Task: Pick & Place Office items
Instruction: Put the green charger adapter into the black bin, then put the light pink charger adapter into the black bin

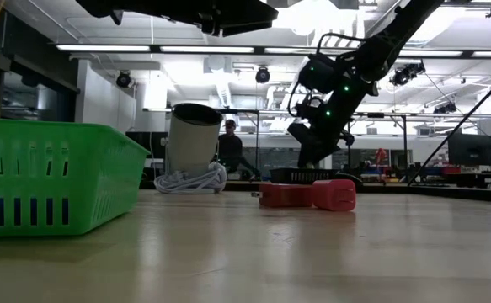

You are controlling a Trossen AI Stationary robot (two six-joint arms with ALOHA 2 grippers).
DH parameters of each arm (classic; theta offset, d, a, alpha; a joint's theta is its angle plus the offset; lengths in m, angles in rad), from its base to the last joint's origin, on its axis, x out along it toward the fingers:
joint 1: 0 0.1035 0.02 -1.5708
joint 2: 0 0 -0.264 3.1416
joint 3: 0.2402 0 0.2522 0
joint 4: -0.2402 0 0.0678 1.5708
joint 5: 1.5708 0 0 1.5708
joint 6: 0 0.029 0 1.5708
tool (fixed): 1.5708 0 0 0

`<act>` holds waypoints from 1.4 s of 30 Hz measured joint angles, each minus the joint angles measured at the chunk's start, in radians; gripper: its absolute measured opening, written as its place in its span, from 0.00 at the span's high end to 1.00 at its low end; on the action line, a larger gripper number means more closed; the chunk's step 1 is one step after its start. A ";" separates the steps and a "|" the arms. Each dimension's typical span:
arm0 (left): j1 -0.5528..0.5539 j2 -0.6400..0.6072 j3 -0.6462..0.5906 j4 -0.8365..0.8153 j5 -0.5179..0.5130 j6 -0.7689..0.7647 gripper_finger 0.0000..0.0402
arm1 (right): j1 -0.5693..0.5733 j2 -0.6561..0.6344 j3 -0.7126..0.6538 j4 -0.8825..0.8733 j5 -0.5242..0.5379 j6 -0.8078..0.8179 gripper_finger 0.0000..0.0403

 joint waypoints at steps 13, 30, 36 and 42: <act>0.000 0.000 0.000 0.000 0.000 0.000 0.36 | 0.000 0.000 0.000 0.006 0.000 -0.004 0.59; -0.026 -0.020 0.000 -0.018 -0.016 0.000 0.36 | 0.003 -0.127 0.002 0.036 -0.199 -0.001 0.60; -0.063 -0.082 0.000 -0.139 -0.103 -0.004 0.36 | 0.012 -0.223 0.002 0.021 -0.325 -0.002 0.60; -0.089 -0.122 0.000 -0.253 -0.122 -0.045 0.36 | 0.056 -0.330 0.002 -0.031 -0.381 -0.004 0.61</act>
